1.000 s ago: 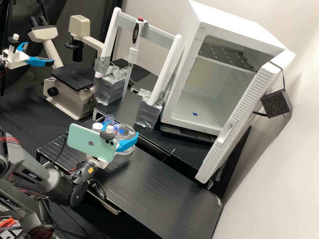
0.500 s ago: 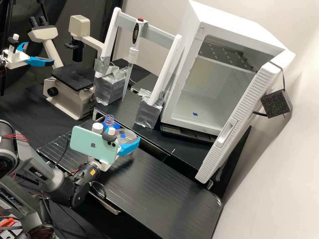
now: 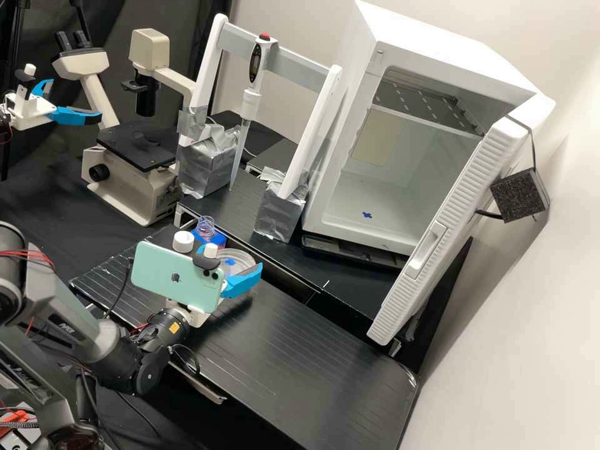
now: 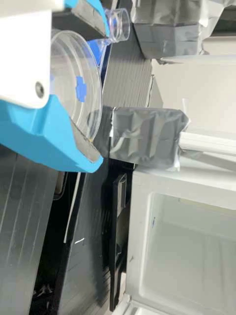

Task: Close the lid

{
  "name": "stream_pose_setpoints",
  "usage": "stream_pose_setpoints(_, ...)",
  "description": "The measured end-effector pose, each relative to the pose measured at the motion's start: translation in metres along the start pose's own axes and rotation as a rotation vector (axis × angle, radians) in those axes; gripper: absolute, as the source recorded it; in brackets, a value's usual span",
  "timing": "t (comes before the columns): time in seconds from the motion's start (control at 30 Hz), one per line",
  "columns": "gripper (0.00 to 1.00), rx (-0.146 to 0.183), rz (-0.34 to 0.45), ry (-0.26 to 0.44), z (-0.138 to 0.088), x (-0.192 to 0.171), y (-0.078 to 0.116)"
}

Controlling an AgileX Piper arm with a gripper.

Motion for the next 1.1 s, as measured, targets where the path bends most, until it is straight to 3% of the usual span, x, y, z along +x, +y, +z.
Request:
stream_pose_setpoints(0.33,0.0,0.011,0.012,0.02,-0.006,-0.004,0.003)
stream_pose_setpoints(0.6,0.0,0.014,-0.06,0.054,-0.007,0.002,-0.007)
stream_pose_setpoints(0.8,0.0,0.009,-0.072,0.042,-0.003,0.004,-0.009)
stream_pose_setpoints(1.1,0.0,0.007,-0.023,-0.005,0.002,-0.001,-0.001)
